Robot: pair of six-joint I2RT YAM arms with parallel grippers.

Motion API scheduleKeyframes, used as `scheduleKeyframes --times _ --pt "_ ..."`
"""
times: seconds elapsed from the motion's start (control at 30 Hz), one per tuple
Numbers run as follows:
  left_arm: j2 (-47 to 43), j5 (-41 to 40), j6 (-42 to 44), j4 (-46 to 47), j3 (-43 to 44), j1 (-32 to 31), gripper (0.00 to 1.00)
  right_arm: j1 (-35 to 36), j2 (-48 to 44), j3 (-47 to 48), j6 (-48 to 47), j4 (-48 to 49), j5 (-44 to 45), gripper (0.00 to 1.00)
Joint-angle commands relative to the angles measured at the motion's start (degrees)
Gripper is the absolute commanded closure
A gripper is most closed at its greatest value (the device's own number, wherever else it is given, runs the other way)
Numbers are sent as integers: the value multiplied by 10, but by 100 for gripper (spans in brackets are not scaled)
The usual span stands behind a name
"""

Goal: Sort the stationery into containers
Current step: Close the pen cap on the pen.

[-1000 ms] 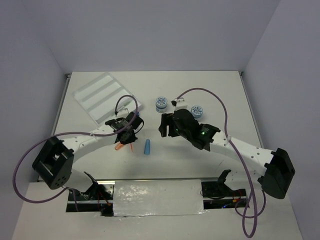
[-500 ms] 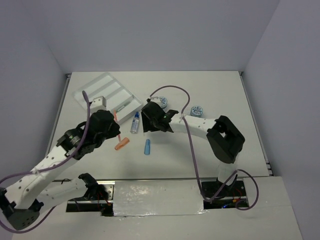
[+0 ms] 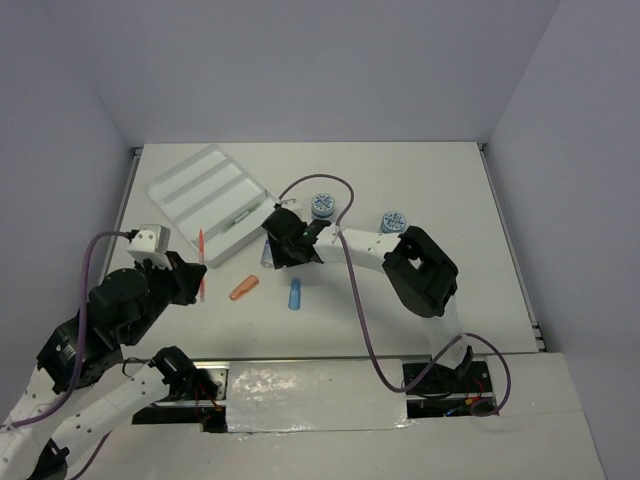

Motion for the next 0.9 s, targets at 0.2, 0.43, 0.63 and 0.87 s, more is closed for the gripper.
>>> scheduleKeyframes --times 0.2,0.43,0.63,0.87 --pt "26 5 16 19 -9 -2 100 9 46 54 -1 -44 36 49" --pt "14 -8 10 19 -13 -2 100 20 66 78 12 -73 49 56" --pt "3 -14 7 18 -14 -2 100 23 64 69 21 -78 46 65" --pt "2 -15 6 17 -14 -2 100 25 48 35 38 -67 33 81"
